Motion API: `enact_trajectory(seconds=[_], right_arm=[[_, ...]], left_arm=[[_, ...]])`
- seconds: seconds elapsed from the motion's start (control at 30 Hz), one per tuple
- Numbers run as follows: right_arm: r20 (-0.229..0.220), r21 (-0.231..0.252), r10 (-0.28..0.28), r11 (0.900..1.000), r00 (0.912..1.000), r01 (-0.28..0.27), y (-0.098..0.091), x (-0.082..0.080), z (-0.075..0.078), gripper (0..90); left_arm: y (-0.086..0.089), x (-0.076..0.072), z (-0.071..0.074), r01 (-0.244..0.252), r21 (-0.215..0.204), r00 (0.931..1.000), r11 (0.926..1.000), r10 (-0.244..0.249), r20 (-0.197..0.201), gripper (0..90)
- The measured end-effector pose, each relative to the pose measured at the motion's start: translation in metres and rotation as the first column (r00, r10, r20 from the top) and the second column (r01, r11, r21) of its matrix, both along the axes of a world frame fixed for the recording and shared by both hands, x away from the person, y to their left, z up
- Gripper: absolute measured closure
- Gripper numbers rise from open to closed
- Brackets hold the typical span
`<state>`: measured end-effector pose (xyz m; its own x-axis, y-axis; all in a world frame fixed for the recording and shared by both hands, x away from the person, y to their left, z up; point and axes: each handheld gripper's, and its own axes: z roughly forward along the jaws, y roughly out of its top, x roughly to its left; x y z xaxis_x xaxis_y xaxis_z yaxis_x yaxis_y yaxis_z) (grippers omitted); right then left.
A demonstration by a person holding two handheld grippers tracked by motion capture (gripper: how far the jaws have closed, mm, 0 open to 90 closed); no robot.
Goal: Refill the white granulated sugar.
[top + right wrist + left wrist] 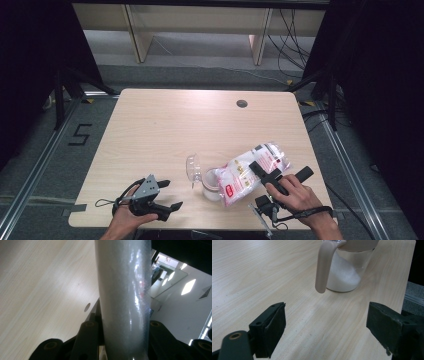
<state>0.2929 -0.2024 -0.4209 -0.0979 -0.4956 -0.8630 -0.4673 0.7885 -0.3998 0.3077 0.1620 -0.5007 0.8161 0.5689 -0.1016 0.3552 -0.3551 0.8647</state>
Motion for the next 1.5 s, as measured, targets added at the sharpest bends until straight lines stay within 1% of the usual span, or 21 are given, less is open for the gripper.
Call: enact_trajectory(seconds=[0.03,0.07,0.1,0.23,0.27,0.3,0.53,0.73,0.87,0.9,0.93,1.0,1.03,1.13,1.17,1.2,1.23,1.27,1.4,1.43,1.5], right_arm=[[-0.009,0.007,-0.004,1.0000,0.9999,0.004,-0.0002,0.0004,-0.0006,73.8],[-0.009,0.007,-0.004,1.0000,0.9999,0.004,-0.0002,0.0004,-0.0006,73.8],[-0.008,-0.001,0.011,0.9999,0.9999,-0.011,-0.0007,0.0021,-0.0004,73.9],[-0.021,0.009,-0.002,1.0000,0.9998,0.002,-0.0018,0.0019,-0.0019,74.0],[-0.012,-0.007,0.025,0.9997,0.9996,-0.025,0.0000,0.0032,-0.0004,74.0],[-0.015,0.010,0.004,0.9999,0.9999,-0.004,-0.0017,0.0019,-0.0014,74.0],[-0.008,0.010,0.011,0.9999,0.9999,-0.011,-0.0025,0.0013,0.0004,74.2],[-0.015,0.012,0.001,0.9999,0.9999,-0.001,-0.0029,0.0014,0.0003,74.3],[-0.021,0.024,0.007,0.9997,0.9998,-0.007,-0.0030,0.0024,-0.0004,74.4],[-0.027,0.020,0.024,0.9995,0.9993,-0.023,-0.0020,0.0043,-0.0006,74.5],[-0.036,0.042,0.018,0.9990,0.9992,-0.017,-0.0024,0.0043,-0.0016,74.5],[-0.038,0.022,0.015,0.9997,0.9992,-0.014,-0.0020,0.0051,-0.0007,74.6],[-0.045,0.033,0.018,0.9993,0.9988,-0.017,-0.0023,0.0055,-0.0017,74.6],[-0.041,0.024,0.019,0.9995,0.9990,-0.018,-0.0021,0.0057,-0.0010,74.7],[-0.049,0.047,0.024,0.9987,0.9985,-0.021,-0.0032,0.0066,-0.0021,74.7],[-0.049,0.047,0.024,0.9987,0.9985,-0.021,-0.0032,0.0066,-0.0021,74.7],[-0.071,0.068,-0.006,0.9976,0.9974,0.011,-0.0037,0.0054,-0.0036,74.7],[-0.074,0.068,-0.018,0.9974,0.9971,0.023,-0.0039,0.0049,-0.0037,74.7],[-0.075,0.066,-0.010,0.9977,0.9971,0.015,-0.0033,0.0059,-0.0041,74.8],[-0.072,0.080,-0.008,0.9967,0.9974,0.014,-0.0034,0.0061,-0.0057,74.8],[-0.078,0.077,-0.012,0.9969,0.9968,0.018,-0.0030,0.0066,-0.0055,74.9]], left_arm=[[0.0003,-0.0001,0.0002,-0.001,0.012,1.0000,0.9999,0.001,0.003,15.5],[0.0003,-0.0001,0.0002,-0.001,0.012,1.0000,0.9999,0.001,0.003,15.6],[0.0001,-0.0002,0.0003,0.001,0.006,1.0000,1.0000,-0.001,-0.002,15.6],[0.0002,0.0000,0.0002,0.001,0.000,1.0000,1.0000,-0.001,0.000,15.5],[0.0002,0.0001,0.0001,0.000,0.000,1.0000,1.0000,0.000,0.000,15.5],[0.0001,0.0000,0.0001,0.000,-0.001,1.0000,1.0000,0.000,-0.001,15.6],[0.0002,0.0000,0.0002,0.001,0.000,1.0000,1.0000,-0.001,0.000,15.6],[0.0003,0.0000,0.0004,0.001,0.000,1.0000,1.0000,-0.001,0.000,15.6],[0.0003,0.0000,0.0004,0.001,-0.001,1.0000,1.0000,-0.001,0.000,15.6],[0.0005,-0.0002,0.0008,0.001,0.004,1.0000,1.0000,-0.001,0.000,15.6],[0.0003,-0.0001,0.0005,0.002,-0.001,1.0000,1.0000,-0.002,0.002,15.6],[0.0006,0.0000,0.0007,0.004,0.001,1.0000,1.0000,-0.004,-0.002,15.6],[0.0005,0.0000,0.0006,0.003,0.000,1.0000,1.0000,-0.003,-0.001,15.6],[0.0003,0.0001,0.0004,0.001,-0.001,1.0000,1.0000,-0.001,0.000,15.6],[0.0002,-0.0001,0.0003,0.002,0.000,1.0000,1.0000,-0.002,0.000,15.6],[0.0002,-0.0001,0.0003,0.002,0.000,1.0000,1.0000,-0.002,0.000,15.6],[0.0003,-0.0001,0.0004,0.002,0.000,1.0000,1.0000,-0.002,0.001,15.5],[0.0003,-0.0001,0.0004,0.002,0.000,1.0000,1.0000,-0.002,0.001,15.6],[0.0004,-0.0002,0.0009,0.001,0.005,1.0000,1.0000,-0.001,-0.001,15.6],[0.0004,-0.0001,0.0009,0.000,0.004,1.0000,1.0000,0.000,-0.002,15.6],[0.0004,-0.0002,0.0009,0.000,0.003,1.0000,1.0000,0.000,0.000,15.6]])
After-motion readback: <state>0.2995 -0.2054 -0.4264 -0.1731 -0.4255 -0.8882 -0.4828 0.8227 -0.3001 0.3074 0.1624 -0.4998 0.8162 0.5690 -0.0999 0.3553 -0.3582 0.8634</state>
